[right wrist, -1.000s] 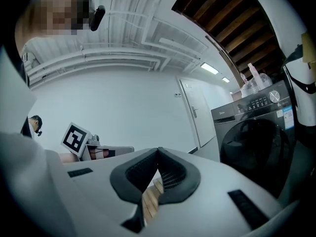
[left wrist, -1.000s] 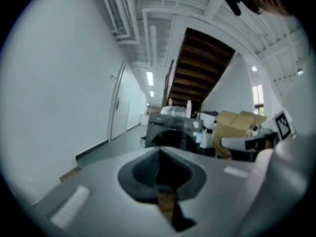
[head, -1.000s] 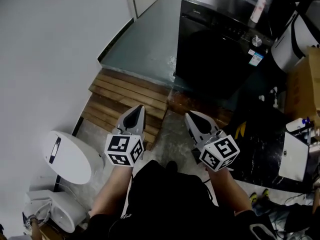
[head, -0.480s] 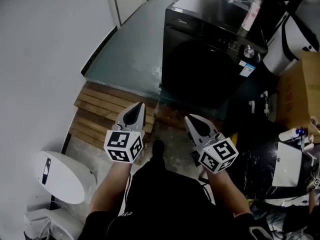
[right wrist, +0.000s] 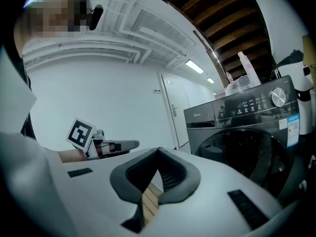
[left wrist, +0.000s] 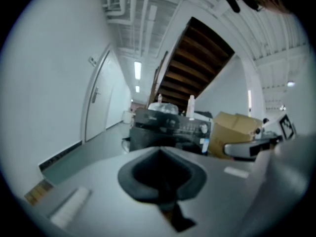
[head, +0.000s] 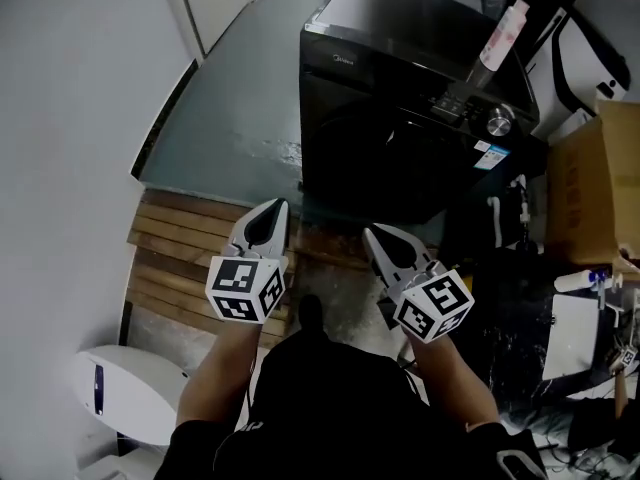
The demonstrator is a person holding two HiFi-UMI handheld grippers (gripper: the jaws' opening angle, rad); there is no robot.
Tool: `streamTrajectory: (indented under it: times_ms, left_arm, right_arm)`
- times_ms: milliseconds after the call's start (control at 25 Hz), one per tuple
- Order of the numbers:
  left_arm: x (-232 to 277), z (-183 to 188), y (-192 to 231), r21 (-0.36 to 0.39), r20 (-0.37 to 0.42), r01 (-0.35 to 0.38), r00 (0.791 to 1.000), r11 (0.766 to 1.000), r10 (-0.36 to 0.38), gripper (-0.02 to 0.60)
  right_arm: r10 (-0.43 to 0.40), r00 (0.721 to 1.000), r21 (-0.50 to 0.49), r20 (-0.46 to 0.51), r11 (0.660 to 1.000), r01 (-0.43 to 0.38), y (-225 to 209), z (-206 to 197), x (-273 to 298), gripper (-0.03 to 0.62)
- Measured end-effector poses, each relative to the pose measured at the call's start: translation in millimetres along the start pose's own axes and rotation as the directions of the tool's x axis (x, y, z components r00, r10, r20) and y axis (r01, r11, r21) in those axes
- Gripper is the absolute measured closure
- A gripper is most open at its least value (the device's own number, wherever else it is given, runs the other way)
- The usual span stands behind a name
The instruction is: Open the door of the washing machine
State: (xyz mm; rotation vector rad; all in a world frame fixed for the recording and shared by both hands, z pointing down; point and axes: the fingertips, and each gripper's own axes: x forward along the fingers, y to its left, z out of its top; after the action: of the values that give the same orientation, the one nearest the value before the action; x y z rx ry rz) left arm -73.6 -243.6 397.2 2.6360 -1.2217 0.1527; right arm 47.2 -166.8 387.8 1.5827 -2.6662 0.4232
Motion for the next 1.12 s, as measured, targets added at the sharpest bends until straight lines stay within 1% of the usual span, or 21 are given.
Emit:
streamTrajectory:
  times_ms: [200, 400, 600, 760, 920, 1040, 1120]
  left_arm:
    - [50, 7, 16, -0.004, -0.022, 0.07, 0.997, 0.998, -0.071, 0.574]
    - [92, 7, 17, 0.002, -0.047, 0.129, 0.991, 0.992, -0.129, 0.574]
    - [121, 3, -1, 0.0, -0.071, 0.175, 0.982, 0.985, -0.174, 0.574]
    - [142, 3, -15, 0.008, -0.08, 0.183, 0.98, 0.983, -0.182, 0.574]
    - [166, 5, -37, 0.011, -0.068, 0.184, 0.981, 0.983, -0.183, 0.574]
    - [185, 2, -58, 0.02, -0.078, 0.213, 0.974, 0.977, -0.211, 0.574]
    - [196, 0, -69, 0.011, -0.087, 0.224, 0.971, 0.975, -0.222, 0.574]
  right_arm:
    - [-0.067, 0.998, 0.006, -0.01, 0.998, 0.067, -33, 9, 31, 0.599]
    - [-0.116, 0.993, -0.007, -0.021, 0.993, 0.116, -62, 14, 47, 0.599]
    - [-0.197, 0.98, 0.01, -0.018, 0.98, 0.197, -103, 13, 41, 0.599]
    - [-0.268, 0.962, -0.002, -0.053, 0.963, 0.269, -142, 5, 29, 0.594]
    - [-0.306, 0.949, -0.007, -0.077, 0.952, 0.306, -182, 2, 11, 0.586]
    - [-0.324, 0.941, -0.018, -0.097, 0.946, 0.324, -209, -2, -1, 0.564]
    - [-0.329, 0.937, -0.03, -0.116, 0.944, 0.328, -226, -7, -6, 0.541]
